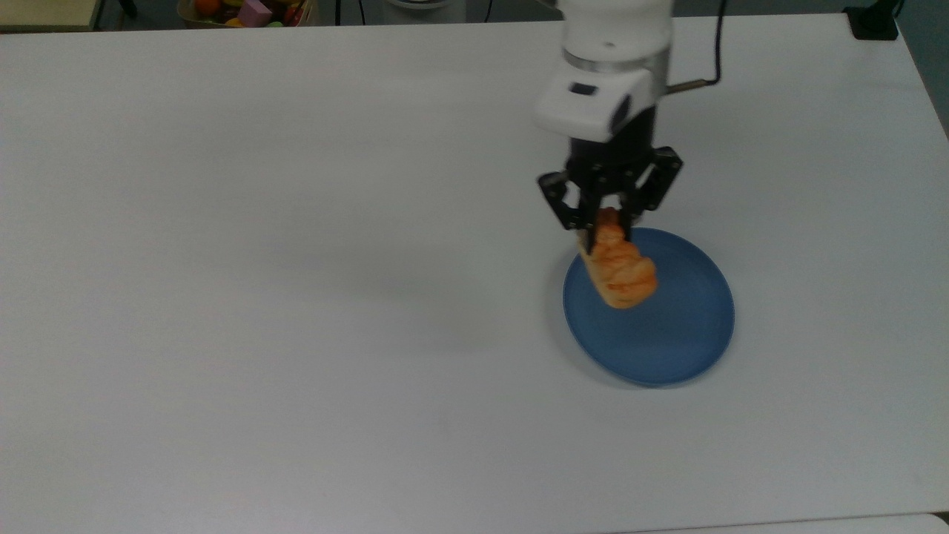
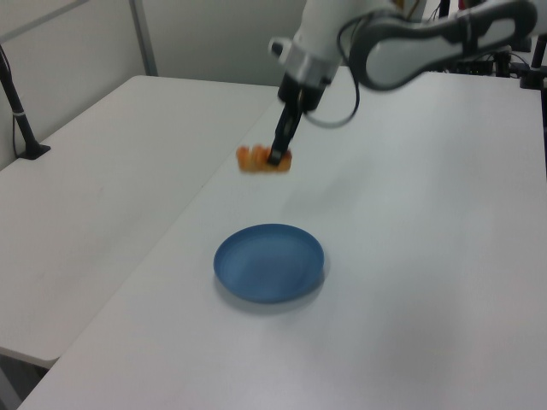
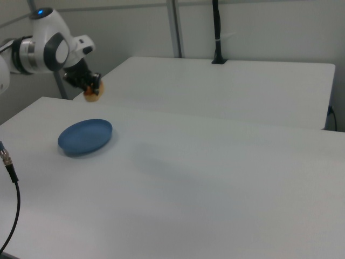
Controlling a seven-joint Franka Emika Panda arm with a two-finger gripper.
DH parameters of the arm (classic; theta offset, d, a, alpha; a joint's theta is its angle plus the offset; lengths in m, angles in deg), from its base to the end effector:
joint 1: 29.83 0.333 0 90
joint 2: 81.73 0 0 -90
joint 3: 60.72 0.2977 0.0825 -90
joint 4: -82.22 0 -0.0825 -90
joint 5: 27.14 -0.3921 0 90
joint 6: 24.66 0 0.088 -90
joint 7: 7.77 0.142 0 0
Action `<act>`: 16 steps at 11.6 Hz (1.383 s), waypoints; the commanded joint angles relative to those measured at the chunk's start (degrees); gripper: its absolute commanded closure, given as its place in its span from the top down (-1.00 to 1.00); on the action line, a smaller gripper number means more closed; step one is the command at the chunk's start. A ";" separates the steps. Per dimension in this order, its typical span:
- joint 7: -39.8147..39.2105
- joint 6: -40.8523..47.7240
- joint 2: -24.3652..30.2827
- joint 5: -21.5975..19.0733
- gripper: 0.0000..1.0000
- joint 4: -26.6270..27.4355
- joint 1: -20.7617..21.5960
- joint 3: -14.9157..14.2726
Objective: Put the bread on the table
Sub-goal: 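Lift the bread off the plate and carry it away from the plate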
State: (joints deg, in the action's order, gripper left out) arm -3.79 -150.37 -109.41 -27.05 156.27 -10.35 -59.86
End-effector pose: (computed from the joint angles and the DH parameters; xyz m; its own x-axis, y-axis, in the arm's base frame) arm 0.7042 0.2586 0.4654 0.8799 0.2484 0.4051 0.2859 -0.9577 -0.0336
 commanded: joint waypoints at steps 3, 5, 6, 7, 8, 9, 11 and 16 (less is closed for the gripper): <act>-6.77 5.04 5.54 -6.58 -0.31 3.38 -10.49 -2.25; -10.12 4.96 5.36 -7.03 -0.31 3.38 -14.10 -3.05; -11.35 4.69 5.01 -7.03 -0.31 2.95 -16.03 -3.48; -12.06 4.52 4.75 -7.03 -0.31 2.68 -17.44 -3.84; -12.76 4.25 4.22 -7.03 -0.31 2.68 -18.93 -3.93; -14.42 3.73 3.17 -7.03 -0.31 2.68 -21.38 -3.93; -16.28 0.49 1.33 -7.12 -0.31 2.77 -24.38 -3.93; -20.23 -14.18 -7.63 -7.12 -0.31 2.68 -30.54 -3.93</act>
State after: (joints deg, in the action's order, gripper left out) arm -21.17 -158.60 -113.75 -32.81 158.69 -39.58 -63.75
